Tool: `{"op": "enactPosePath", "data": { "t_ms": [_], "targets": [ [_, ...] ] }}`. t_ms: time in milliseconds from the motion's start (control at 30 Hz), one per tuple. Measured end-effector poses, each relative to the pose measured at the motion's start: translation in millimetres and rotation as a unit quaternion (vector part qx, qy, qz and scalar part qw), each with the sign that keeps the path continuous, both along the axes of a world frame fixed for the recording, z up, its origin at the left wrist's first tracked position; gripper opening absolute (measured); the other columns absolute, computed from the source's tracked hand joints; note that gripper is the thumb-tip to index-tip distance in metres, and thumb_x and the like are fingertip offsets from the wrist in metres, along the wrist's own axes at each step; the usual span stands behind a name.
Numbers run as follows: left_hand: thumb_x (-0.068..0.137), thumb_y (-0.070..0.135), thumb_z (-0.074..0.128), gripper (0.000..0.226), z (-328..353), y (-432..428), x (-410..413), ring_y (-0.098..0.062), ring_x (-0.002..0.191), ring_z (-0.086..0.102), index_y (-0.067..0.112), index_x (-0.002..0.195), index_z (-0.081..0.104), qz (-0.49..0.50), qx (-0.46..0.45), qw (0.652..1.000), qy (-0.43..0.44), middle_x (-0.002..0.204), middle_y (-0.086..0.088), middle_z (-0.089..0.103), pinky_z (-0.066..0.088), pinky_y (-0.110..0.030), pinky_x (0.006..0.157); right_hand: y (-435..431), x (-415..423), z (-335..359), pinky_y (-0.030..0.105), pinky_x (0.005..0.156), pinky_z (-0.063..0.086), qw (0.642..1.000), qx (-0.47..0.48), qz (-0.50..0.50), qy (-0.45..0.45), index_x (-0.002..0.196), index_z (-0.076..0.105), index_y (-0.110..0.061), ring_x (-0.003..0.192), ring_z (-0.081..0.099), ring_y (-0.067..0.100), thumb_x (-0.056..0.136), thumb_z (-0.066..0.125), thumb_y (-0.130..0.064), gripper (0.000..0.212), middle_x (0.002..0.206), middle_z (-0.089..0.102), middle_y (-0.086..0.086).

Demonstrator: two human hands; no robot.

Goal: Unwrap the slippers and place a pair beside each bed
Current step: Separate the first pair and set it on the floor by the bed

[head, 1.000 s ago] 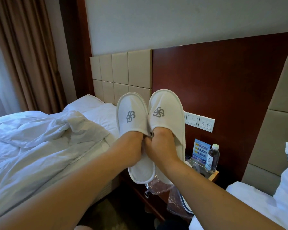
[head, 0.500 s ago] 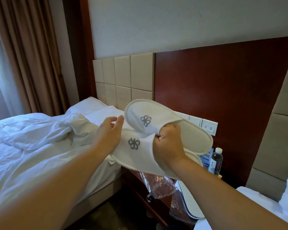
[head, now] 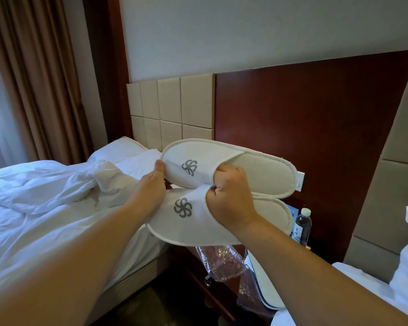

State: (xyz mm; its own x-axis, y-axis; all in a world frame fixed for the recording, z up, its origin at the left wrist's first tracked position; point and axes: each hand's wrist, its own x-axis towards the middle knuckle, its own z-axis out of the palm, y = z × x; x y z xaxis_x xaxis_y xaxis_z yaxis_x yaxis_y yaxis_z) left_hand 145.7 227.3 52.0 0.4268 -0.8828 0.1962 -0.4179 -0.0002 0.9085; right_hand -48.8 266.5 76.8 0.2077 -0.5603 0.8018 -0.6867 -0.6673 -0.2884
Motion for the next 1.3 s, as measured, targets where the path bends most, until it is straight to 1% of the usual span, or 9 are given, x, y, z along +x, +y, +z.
{"op": "enactPosePath", "data": {
  "t_ms": [167, 333, 500, 667, 800, 967, 1067, 1200, 1300],
  "targets": [
    [0.087, 0.081, 0.01, 0.092, 1.9, -0.4, -3.2, -0.031, 0.076, 0.069, 0.023, 0.046, 0.067, -0.03, 0.017, 0.995, 0.093, 0.051, 0.001, 0.067, 0.057, -0.046, 0.087, -3.6, -7.0, 3.9, 0.044, 0.069, 0.045, 0.999, 0.03, 0.036, 0.002, 0.071, 0.067, 0.009, 0.067, 0.055, 0.035, 0.061, 0.046, -0.002, 0.026, 0.072, 0.067, 0.018],
    [0.09, 0.08, 0.016, 0.086, -6.4, -3.9, -1.1, -0.032, 0.09, 0.071, 0.016, 0.079, 0.072, -0.013, 0.05, 0.995, 0.089, 0.083, -0.013, 0.075, 0.053, -0.051, 0.096, 1.5, -2.5, 3.3, 0.047, 0.069, 0.048, 0.997, 0.012, 0.071, 0.002, 0.075, 0.067, 0.013, 0.07, 0.058, 0.038, 0.061, 0.046, -0.003, 0.03, 0.074, 0.066, 0.021],
    [0.091, 0.079, 0.02, 0.081, -7.5, -1.4, -1.3, -0.029, 0.09, 0.07, 0.021, 0.078, 0.075, -0.022, 0.058, 0.993, 0.1, 0.08, -0.007, 0.077, 0.052, -0.049, 0.097, 2.9, -2.6, 1.3, 0.045, 0.064, 0.047, 0.996, 0.012, 0.09, 0.0, 0.069, 0.066, 0.012, 0.066, 0.056, 0.037, 0.06, 0.046, -0.004, 0.027, 0.07, 0.064, 0.021],
    [0.094, 0.075, 0.018, 0.079, -3.2, 3.9, -6.2, -0.028, 0.079, 0.069, 0.02, 0.067, 0.068, 0.0, 0.021, 0.997, 0.079, 0.066, -0.004, 0.07, 0.054, -0.049, 0.091, -1.4, -4.7, 2.4, 0.042, 0.038, 0.029, 0.994, -0.006, 0.085, -0.067, 0.045, 0.028, -0.007, 0.044, 0.034, 0.036, 0.05, 0.044, 0.003, 0.019, 0.048, 0.035, 0.014],
    [0.096, 0.073, 0.02, 0.076, -1.7, 6.3, -4.4, -0.025, 0.07, 0.063, 0.019, 0.059, 0.059, -0.004, 0.029, 0.996, 0.08, 0.049, 0.003, 0.063, 0.052, -0.046, 0.088, -0.4, -0.8, -0.3, 0.046, 0.045, 0.043, 0.99, 0.013, 0.118, -0.077, 0.054, 0.051, 0.013, 0.051, 0.047, 0.038, 0.056, 0.046, 0.005, 0.01, 0.055, 0.053, 0.022],
    [0.089, 0.08, 0.021, 0.082, 5.8, 7.8, 4.1, -0.033, 0.089, 0.072, 0.014, 0.081, 0.07, -0.042, 0.042, 0.996, 0.068, 0.079, -0.014, 0.076, 0.054, -0.049, 0.093, 6.9, 4.0, 0.4, 0.042, 0.046, 0.044, 0.982, -0.001, 0.137, -0.128, 0.057, 0.054, 0.015, 0.052, 0.05, 0.036, 0.057, 0.048, -0.004, 0.019, 0.057, 0.056, 0.022],
    [0.088, 0.076, 0.025, 0.07, 9.8, 8.2, 9.7, -0.027, 0.073, 0.066, 0.025, 0.064, 0.066, -0.042, 0.031, 0.997, 0.055, 0.062, -0.003, 0.068, 0.055, -0.046, 0.087, 4.6, 1.6, 0.2, 0.039, 0.046, 0.044, 0.979, 0.055, 0.142, -0.133, 0.053, 0.051, 0.005, 0.053, 0.048, 0.029, 0.057, 0.048, -0.003, 0.009, 0.058, 0.055, 0.013],
    [0.098, 0.036, 0.055, 0.022, 16.7, 12.6, 20.6, -0.019, 0.081, 0.064, 0.028, 0.119, 0.056, 0.001, 0.003, 0.999, -0.038, 0.106, 0.002, 0.065, 0.056, -0.036, 0.068, -7.6, -5.0, 5.9, 0.032, 0.062, 0.03, 0.991, 0.104, 0.089, 0.004, 0.05, 0.029, -0.018, 0.067, 0.038, 0.016, 0.069, 0.056, -0.009, 0.035, 0.068, 0.041, -0.003],
    [0.089, 0.013, 0.067, 0.055, 30.4, 23.2, 25.9, -0.019, 0.117, 0.054, 0.033, 0.136, 0.048, -0.051, -0.076, 0.984, -0.151, 0.13, 0.008, 0.049, 0.049, -0.033, 0.086, -14.0, -8.3, 10.2, 0.033, 0.074, 0.022, 0.979, 0.1, -0.038, 0.174, 0.052, 0.034, -0.023, 0.082, 0.038, 0.019, 0.076, 0.058, -0.012, 0.036, 0.079, 0.043, -0.005]
  ]
}}
